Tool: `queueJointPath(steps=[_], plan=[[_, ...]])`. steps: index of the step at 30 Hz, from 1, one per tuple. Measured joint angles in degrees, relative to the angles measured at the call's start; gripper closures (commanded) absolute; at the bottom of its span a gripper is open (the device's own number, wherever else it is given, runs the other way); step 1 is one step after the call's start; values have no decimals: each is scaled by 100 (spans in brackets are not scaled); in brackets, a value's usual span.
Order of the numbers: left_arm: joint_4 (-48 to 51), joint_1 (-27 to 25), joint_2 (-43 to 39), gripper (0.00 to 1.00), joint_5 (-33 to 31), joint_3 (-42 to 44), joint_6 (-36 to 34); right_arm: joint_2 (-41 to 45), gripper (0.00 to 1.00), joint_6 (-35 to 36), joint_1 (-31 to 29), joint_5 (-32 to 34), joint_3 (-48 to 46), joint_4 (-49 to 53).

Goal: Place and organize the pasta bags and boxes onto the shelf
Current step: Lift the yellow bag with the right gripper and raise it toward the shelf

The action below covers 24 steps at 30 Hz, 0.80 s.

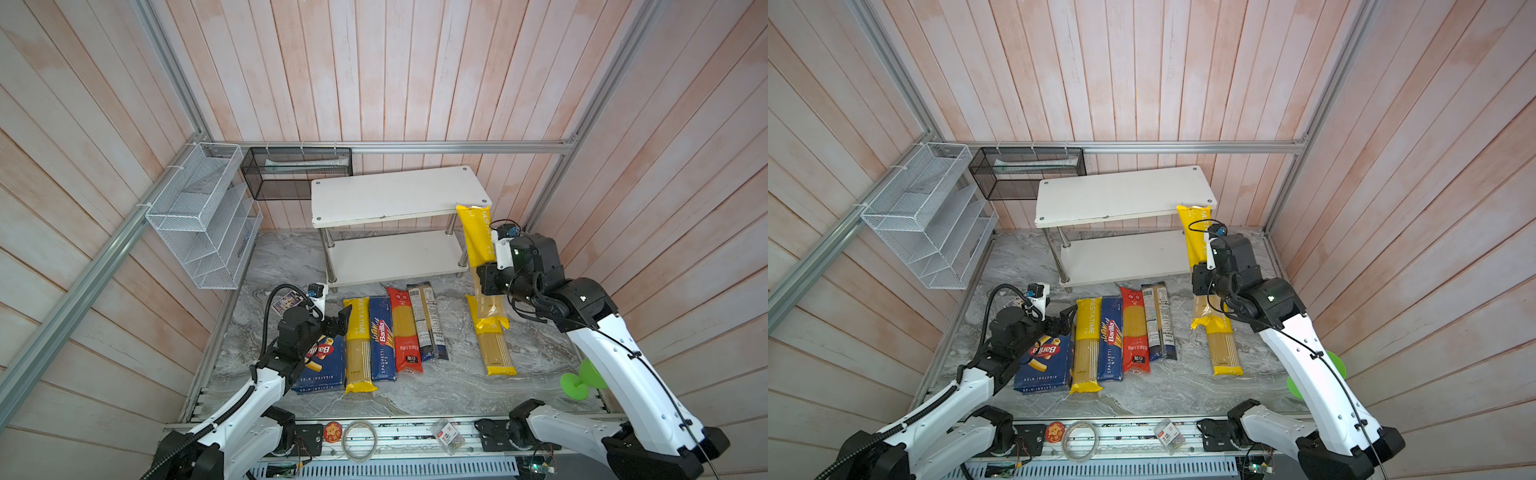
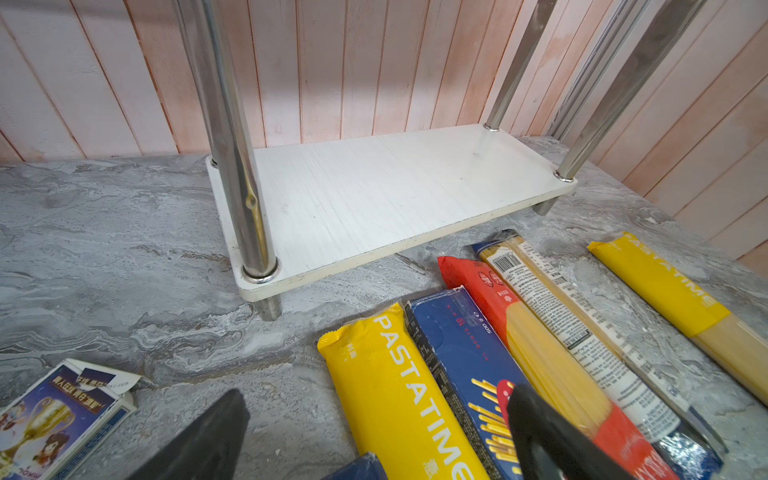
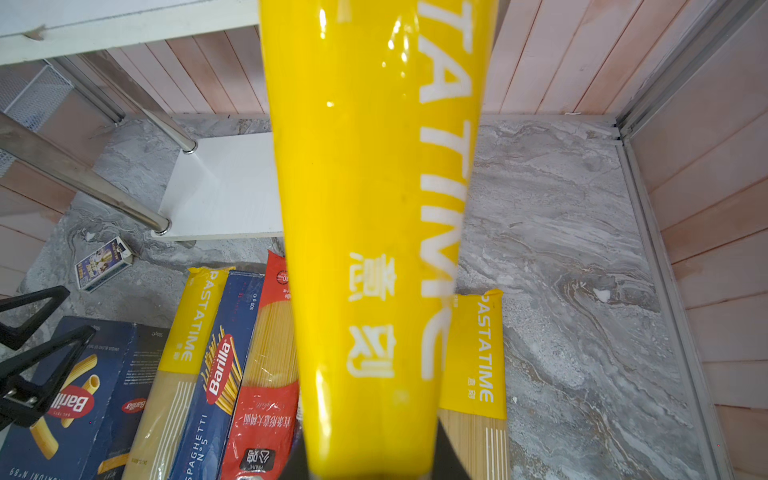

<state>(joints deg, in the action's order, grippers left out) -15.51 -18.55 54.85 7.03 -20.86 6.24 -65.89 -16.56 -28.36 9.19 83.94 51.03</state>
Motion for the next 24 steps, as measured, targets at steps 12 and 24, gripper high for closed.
queueJointPath(steps=[12, 24], plan=[[4, 0, 42, 0, 9, 0, -2, -1141, 94, 603, 466, -166, 1497, -83], [4, 0, 96, 0, 20, 0, -2, -2260, 94, 1025, 1189, -658, 3062, -208]])
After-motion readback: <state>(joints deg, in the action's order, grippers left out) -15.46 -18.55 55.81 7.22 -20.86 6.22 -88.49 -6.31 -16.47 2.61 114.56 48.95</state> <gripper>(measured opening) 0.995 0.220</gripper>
